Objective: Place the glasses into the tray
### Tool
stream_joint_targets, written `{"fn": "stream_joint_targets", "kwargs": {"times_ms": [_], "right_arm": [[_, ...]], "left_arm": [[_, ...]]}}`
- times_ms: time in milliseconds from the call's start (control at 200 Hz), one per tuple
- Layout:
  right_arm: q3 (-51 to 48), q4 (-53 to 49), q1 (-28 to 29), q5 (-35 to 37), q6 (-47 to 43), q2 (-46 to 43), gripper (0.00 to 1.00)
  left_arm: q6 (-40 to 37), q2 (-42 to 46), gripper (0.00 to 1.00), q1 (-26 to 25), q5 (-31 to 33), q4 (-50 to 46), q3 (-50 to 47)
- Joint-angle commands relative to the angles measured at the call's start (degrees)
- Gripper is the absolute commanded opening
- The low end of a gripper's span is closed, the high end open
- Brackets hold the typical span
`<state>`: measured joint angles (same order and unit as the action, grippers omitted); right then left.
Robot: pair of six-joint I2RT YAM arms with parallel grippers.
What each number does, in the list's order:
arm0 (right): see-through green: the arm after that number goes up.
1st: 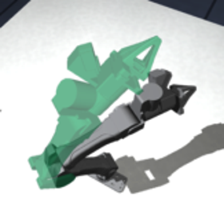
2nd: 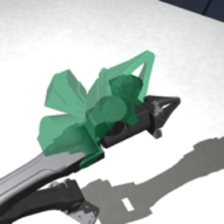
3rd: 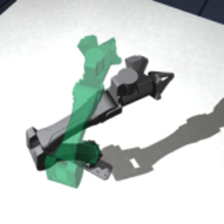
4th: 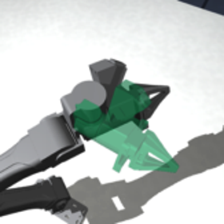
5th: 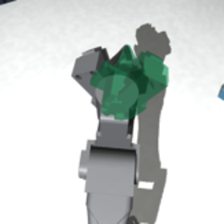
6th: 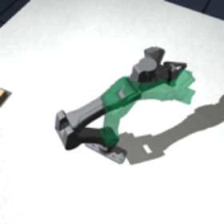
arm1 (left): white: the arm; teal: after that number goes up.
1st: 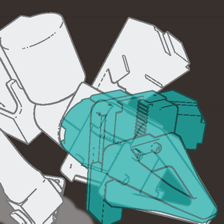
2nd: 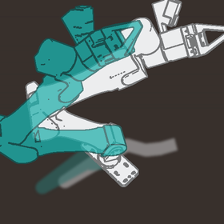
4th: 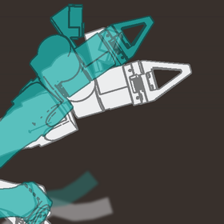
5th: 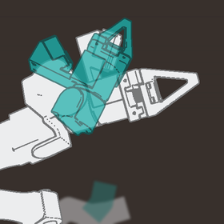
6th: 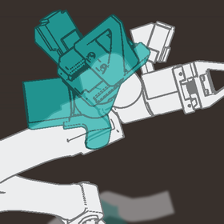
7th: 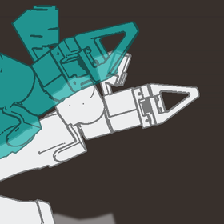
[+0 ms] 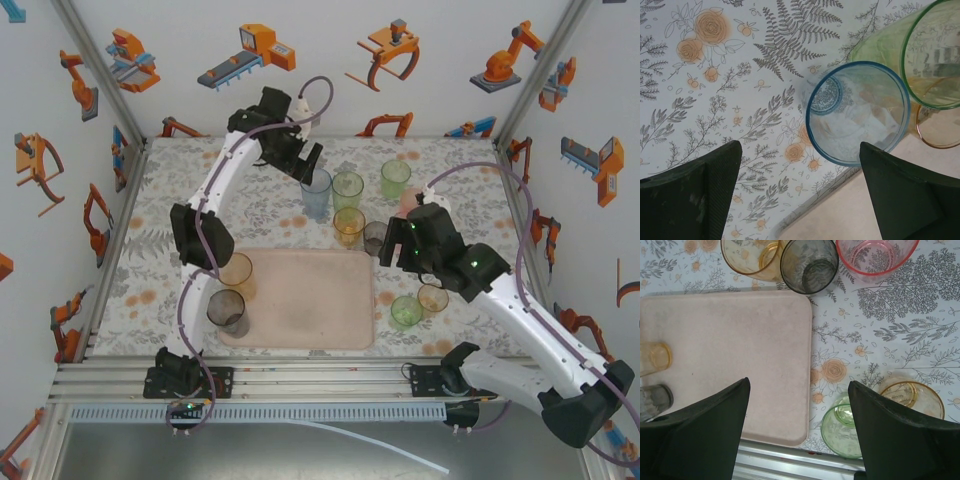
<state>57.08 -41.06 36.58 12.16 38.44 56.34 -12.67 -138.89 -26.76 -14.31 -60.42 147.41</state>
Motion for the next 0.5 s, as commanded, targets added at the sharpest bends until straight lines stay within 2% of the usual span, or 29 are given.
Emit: {"fn": "stream_joint_targets", "kwargs": {"times_ms": [0,190,496], "right_arm": [[-0.77,0.01,0.52,1.71,0.74,-1.3,0.71],[-1.19,-0.24,0.51,1.72,0.68,-1.74,0.72],[-1.88,-0.2,0.51,1.88,0.68,-2.37,0.71]], "left_arm": [[0.37,-1.58,0.9,-0.17,1.05,0.1,1.56],[0.1,-2.02,0.88,-0.32,1.33,0.14,1.47],[0.06,-2.07,0.77,-0.92,1.06,0.2,1.21]]}}
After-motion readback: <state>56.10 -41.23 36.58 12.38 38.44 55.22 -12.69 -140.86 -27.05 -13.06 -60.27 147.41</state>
